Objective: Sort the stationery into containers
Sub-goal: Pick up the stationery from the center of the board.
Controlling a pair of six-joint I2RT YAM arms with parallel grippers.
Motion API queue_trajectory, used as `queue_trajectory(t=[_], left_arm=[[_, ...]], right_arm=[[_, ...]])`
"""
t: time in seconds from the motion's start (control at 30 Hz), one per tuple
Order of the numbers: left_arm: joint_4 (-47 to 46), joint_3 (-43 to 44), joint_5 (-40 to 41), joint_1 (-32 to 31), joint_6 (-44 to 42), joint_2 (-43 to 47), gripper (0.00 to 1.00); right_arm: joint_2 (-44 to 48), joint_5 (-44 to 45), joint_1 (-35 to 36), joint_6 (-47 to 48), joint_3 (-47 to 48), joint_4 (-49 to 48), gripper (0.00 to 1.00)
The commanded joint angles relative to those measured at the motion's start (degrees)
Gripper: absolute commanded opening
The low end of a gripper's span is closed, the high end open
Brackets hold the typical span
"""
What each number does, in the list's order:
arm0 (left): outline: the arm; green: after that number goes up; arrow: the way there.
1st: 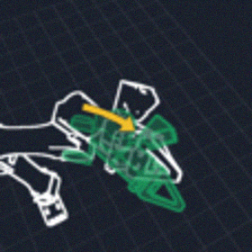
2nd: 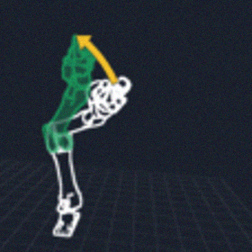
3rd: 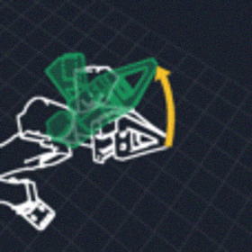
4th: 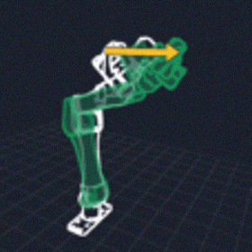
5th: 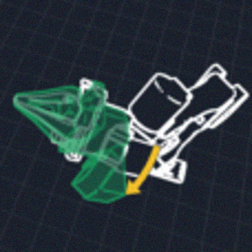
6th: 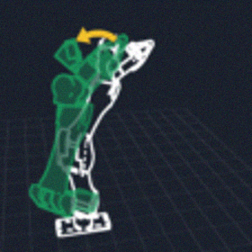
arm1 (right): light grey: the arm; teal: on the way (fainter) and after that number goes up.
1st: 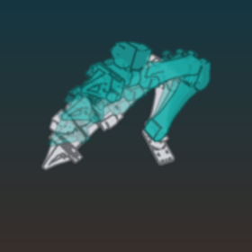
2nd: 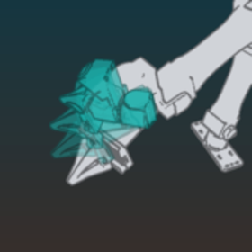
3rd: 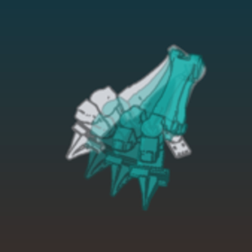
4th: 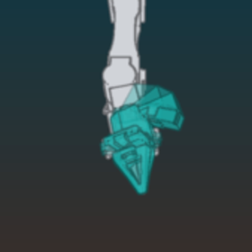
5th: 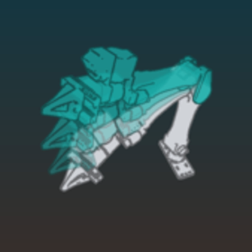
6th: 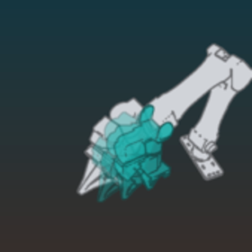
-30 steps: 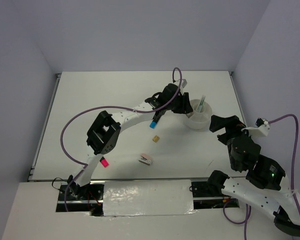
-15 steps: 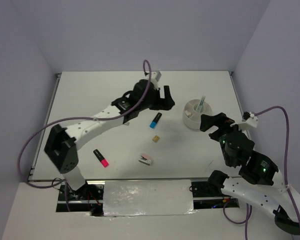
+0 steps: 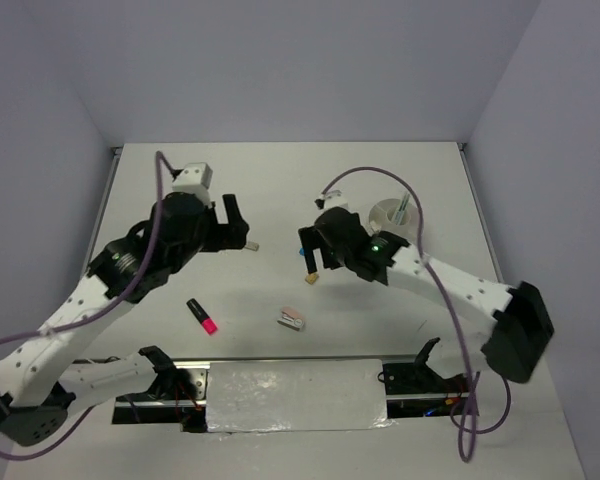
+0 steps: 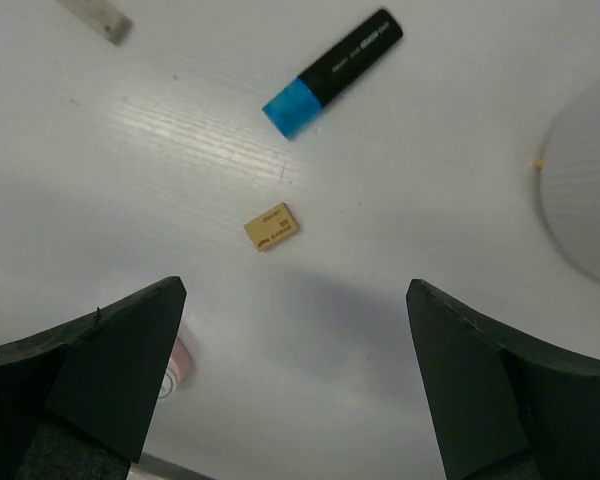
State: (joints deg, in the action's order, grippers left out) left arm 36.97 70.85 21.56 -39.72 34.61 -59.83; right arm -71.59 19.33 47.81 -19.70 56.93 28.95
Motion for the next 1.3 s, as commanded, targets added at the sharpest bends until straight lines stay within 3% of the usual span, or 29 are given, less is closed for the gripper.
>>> queue_trajectory(t=[0.0, 0.13, 0.2, 0.23, 0.27, 0.33, 0.4, 0.63, 0.83, 1.27], left_arm=[[10.91, -0.18, 4.96, -0.35, -2.61, 8.65, 0.99], [10.32, -10.27, 14.72, -0.18, -6.48, 17.02, 1.00], [7.34, -17.04, 15.35, -0.18, -5.09, 20.36, 0.99], [6.54, -17.58, 13.96, -0.09, -5.08, 20.89, 0.99], [7.23, -15.76, 13.08, -0.09, -6.30, 20.72, 0.99], [6.37, -16.09, 16.29, 0.00, -6.31, 20.98, 0.99], [6.35, -16.53, 15.36, 1.22, -6.22, 20.11, 0.99], [6.10, -16.62, 13.07, 1.32, -6.83, 17.64, 0.99], [5.57, -17.06, 12.19, 1.32, -7.01, 19.31, 0.99], [5.13, -17.32, 11.22, 1.32, -7.45, 20.20, 0.99]], right_arm=[[-8.63, -1.16, -1.67, -5.93, 8.26, 0.40, 1.00], [-17.33, 4.30, -1.41, -21.65, 8.91, -1.25, 0.95], [-19.19, 6.32, -1.40, -26.07, 8.47, -1.88, 0.91], [-20.42, 8.25, -1.32, -29.65, 8.46, -1.27, 0.90], [-20.78, 8.70, -1.14, -31.08, 8.20, -1.26, 0.80], [-21.22, 9.58, -0.71, -33.37, 7.24, -2.57, 0.71], [-22.79, 8.80, -0.09, -31.99, 6.53, -4.24, 0.67], [-26.58, 5.10, 0.61, -34.69, 6.63, -3.37, 0.66], [-26.76, 10.36, 3.33, -46.73, 4.87, 1.01, 0.64], [-32.64, 11.60, 3.43, -52.19, 6.26, 4.09, 0.55]])
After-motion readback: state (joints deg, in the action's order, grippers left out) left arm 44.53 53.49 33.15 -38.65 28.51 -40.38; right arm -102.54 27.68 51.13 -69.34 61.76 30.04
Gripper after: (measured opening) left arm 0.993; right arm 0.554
